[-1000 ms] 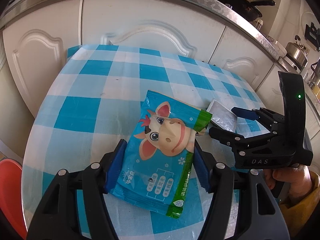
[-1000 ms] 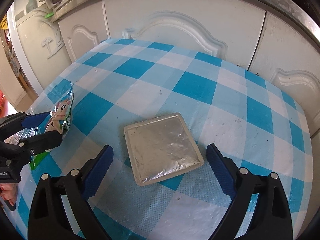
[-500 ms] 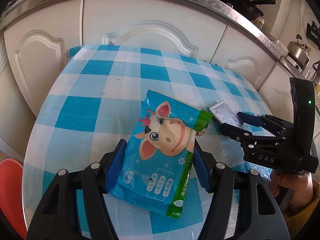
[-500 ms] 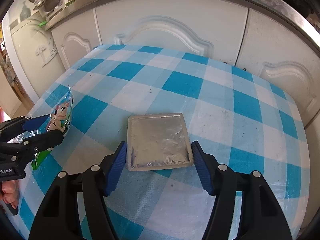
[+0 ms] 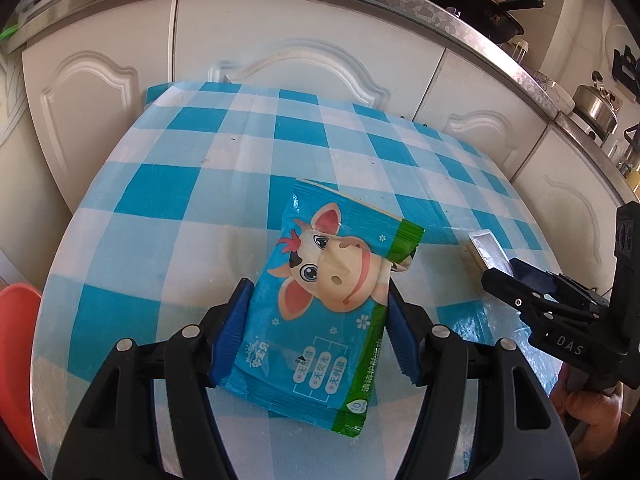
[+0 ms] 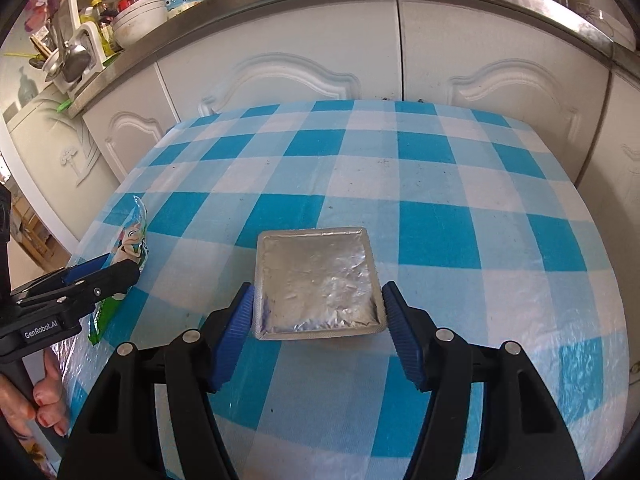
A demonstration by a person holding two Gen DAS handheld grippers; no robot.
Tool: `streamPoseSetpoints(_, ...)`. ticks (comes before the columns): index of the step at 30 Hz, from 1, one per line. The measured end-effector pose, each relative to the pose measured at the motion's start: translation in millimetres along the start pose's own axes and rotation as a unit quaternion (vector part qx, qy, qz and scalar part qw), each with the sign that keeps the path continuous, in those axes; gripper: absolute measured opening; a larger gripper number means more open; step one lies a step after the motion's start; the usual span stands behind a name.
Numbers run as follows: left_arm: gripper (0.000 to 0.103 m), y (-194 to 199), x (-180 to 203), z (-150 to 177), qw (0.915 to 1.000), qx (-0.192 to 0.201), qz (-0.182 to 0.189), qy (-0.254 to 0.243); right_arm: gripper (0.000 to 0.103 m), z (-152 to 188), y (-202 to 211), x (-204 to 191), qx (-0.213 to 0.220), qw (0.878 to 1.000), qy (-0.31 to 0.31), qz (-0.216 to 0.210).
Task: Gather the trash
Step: 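Lift the wipe packet and foil tray above the table with both tools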
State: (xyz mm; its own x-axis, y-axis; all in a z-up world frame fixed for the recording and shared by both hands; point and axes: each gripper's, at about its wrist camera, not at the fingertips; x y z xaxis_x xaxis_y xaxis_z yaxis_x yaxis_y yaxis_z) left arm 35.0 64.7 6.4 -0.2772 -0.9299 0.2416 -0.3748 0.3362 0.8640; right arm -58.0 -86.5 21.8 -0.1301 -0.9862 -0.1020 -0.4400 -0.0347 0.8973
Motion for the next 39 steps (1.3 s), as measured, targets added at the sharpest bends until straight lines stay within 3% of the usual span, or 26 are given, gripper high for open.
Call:
streamPoseSetpoints(10, 0.063, 10, 23, 36, 0.9999, 0.002, 0.012, 0.002, 0.065, 45, 35, 8, 0.017, 0.999, -0.035, 0.014)
streamPoseSetpoints(21, 0.062, 25, 36, 73, 0.9981, -0.003, 0.062, 0.005, 0.065, 86, 69, -9, 0.021, 0.998, -0.030, 0.047)
streamPoseSetpoints(29, 0.061, 57, 27, 91, 0.9956, 0.020, 0.091, 0.006, 0.065, 108, 112, -26, 0.045, 0.996, -0.027, 0.075)
streamPoseSetpoints(39, 0.061, 90, 3, 110, 0.9952, 0.050, 0.083, 0.017, 0.065, 115, 134, -40, 0.062, 0.995, -0.019, 0.074)
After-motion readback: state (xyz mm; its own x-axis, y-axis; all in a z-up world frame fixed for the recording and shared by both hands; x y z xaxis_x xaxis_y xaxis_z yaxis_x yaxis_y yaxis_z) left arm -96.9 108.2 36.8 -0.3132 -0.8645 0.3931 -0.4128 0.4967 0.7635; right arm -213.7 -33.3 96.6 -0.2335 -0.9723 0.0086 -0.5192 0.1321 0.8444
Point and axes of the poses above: each gripper's, at about its wrist camera, not at the fingertips, and y roughly against the way its jaws point, x to its right, z to its underside, and after that the axes turned 15 degrees about -x, right-handed
